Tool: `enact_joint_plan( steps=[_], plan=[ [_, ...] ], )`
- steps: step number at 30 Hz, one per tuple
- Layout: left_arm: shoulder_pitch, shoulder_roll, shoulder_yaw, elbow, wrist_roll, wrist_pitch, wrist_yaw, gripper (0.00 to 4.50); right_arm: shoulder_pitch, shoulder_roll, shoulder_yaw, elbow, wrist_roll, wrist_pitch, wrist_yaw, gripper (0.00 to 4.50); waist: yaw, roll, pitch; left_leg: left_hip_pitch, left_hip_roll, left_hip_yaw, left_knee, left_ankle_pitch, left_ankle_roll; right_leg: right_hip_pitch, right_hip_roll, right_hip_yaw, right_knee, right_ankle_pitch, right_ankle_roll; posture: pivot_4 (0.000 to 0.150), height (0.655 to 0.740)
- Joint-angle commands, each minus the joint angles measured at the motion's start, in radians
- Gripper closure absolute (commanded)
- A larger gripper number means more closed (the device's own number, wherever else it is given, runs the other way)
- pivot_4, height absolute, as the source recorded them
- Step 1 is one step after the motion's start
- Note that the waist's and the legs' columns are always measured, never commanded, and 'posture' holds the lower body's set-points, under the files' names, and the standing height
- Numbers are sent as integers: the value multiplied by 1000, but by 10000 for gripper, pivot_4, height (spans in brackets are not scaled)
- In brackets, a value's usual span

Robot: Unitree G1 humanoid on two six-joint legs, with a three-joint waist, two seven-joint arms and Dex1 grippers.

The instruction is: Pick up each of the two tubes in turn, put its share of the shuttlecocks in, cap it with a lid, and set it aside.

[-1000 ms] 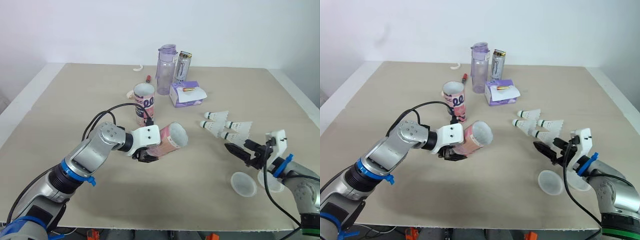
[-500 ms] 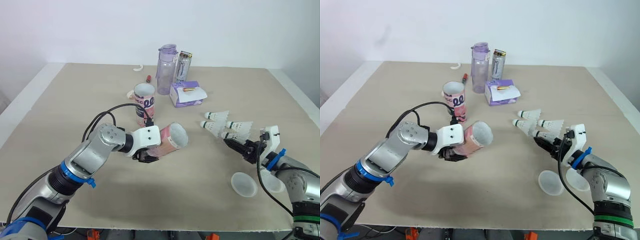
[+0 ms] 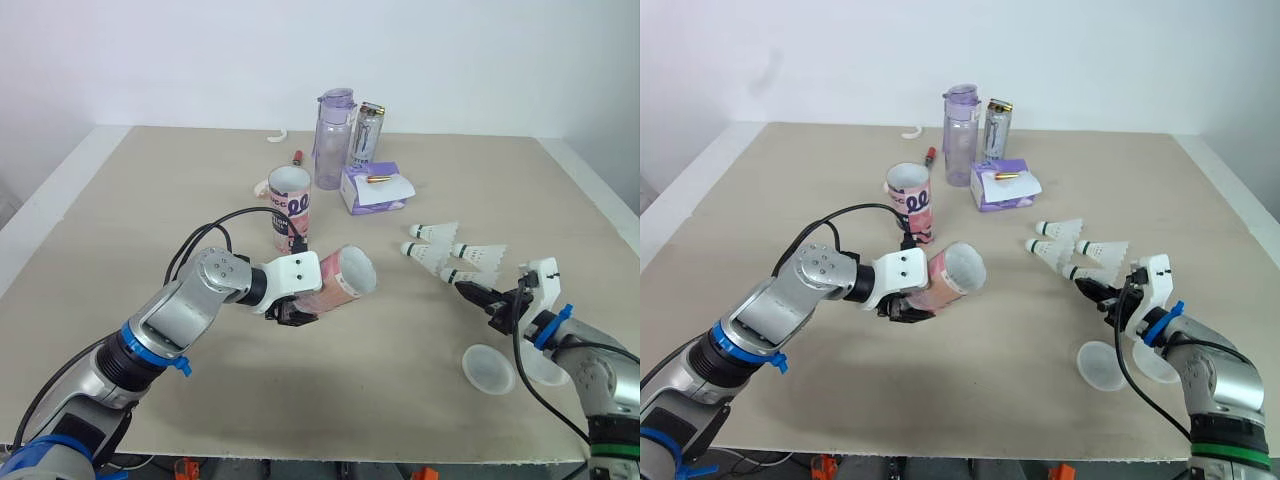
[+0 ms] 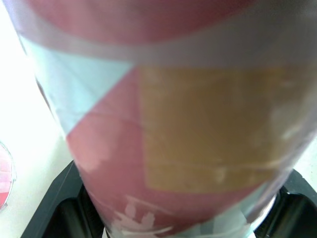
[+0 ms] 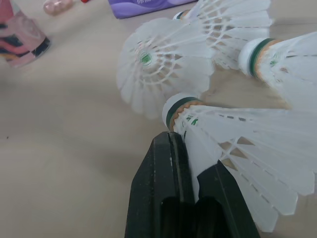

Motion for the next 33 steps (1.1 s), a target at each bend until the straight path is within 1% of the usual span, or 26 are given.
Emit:
enact_joint_plan(
  steps=[1, 3, 6, 9, 11, 12, 14, 18, 20, 23, 27, 31, 32, 33],
  plan=[
    [7, 11, -6, 36, 15, 4, 6, 11898, 138, -74, -80, -331, 42, 48, -1, 44153, 0, 0, 0, 0, 0, 0, 0, 0, 0, 0, 0, 0, 0, 0, 0, 1500, 7400],
    [5, 14, -6, 44, 14, -3, 1, 11898, 162, -133, -112, -454, 63, 72, 26, 44153, 1, 1, 0, 0, 0, 0, 0, 0, 0, 0, 0, 0, 0, 0, 0, 1500, 7400],
    [-1, 13, -10, 58, 14, -15, -7, 11898, 118, -263, -122, -592, 60, 39, 118, 44153, 0, 2, 0, 0, 0, 0, 1, 0, 0, 0, 0, 1, 0, 0, 1, 1500, 7400],
    [-5, 10, -12, 68, 12, -23, -13, 11898, 19, -332, -83, -674, 67, -2, 153, 44153, -2, 2, 0, 2, -1, 1, 1, 0, 0, 0, 0, 3, 0, 2, 1, 1500, 7400],
    [-7, 7, -14, 73, 12, -28, -16, 11898, -49, -386, -4, -738, 26, -79, 224, 44153, -2, 2, 0, 3, -1, 1, 1, 0, 0, -1, 0, 3, 0, 2, 1, 1500, 7400],
    [-8, 5, -15, 75, 13, -30, -16, 11898, -77, -409, 35, -763, 0, -115, 255, 44153, -2, -2, 0, 3, -1, 0, 1, 0, 0, 0, 0, 2, 0, 2, 1, 1500, 7400],
    [-11, 1, -15, 78, 14, -32, -17, 11898, -111, -434, 93, -780, -41, -171, 295, 44153, -1, -1, 0, 2, 0, 0, 0, 0, 0, -1, 0, 1, 0, 1, -1, 1500, 7400],
    [-16, -8, -14, 80, 11, -28, -13, 11898, -213, -434, 216, -764, -123, -239, 317, 44153, 2, -2, 1, -1, -1, 1, 0, -1, -1, -2, -2, 1, -1, -2, 0, 1500, 7400],
    [-13, -9, -15, 76, 10, -27, -12, 11898, -285, -408, 295, -738, -173, -261, 323, 44153, 2, -2, 1, -1, -2, 1, 1, -1, -1, -2, -3, 1, -1, -2, 0, 1500, 7400],
    [-14, -10, -15, 77, 11, -26, -12, 11898, -343, -389, 374, -705, -233, -297, 342, 44153, 2, -2, 1, 0, -1, 2, 2, -1, -1, -2, -3, 1, 0, 0, -1, 1500, 7400],
    [-11, -8, -11, 72, 12, -21, -7, 11898, -382, -363, 440, -671, -295, -335, 354, 44153, 3, -2, 1, -1, 0, 2, 2, -1, -1, -2, -3, 0, 0, 0, -1, 1500, 7400],
    [-6, -8, -11, 64, 12, -16, -4, 11898, -406, -340, 465, -669, -310, -333, 362, 44153, 3, -2, 1, -1, 0, 2, 2, -1, -1, -2, -3, 0, 0, -1, -1, 1500, 7400],
    [-5, -8, -11, 63, 12, -15, -3, 11898, -411, -336, 468, -670, -308, -326, 364, 37591, 3, -2, 1, -1, 0, 2, 2, -1, -1, -2, -3, 0, 0, -1, -1, 1500, 7400],
    [-5, -9, -11, 63, 12, -15, -2, 11898, -416, -333, 465, -677, -294, -308, 366, 34825, 3, -2, 1, -1, 0, 2, 2, -1, -1, -2, -3, 0, 0, 0, -1, 1500, 7400]
  ],
)
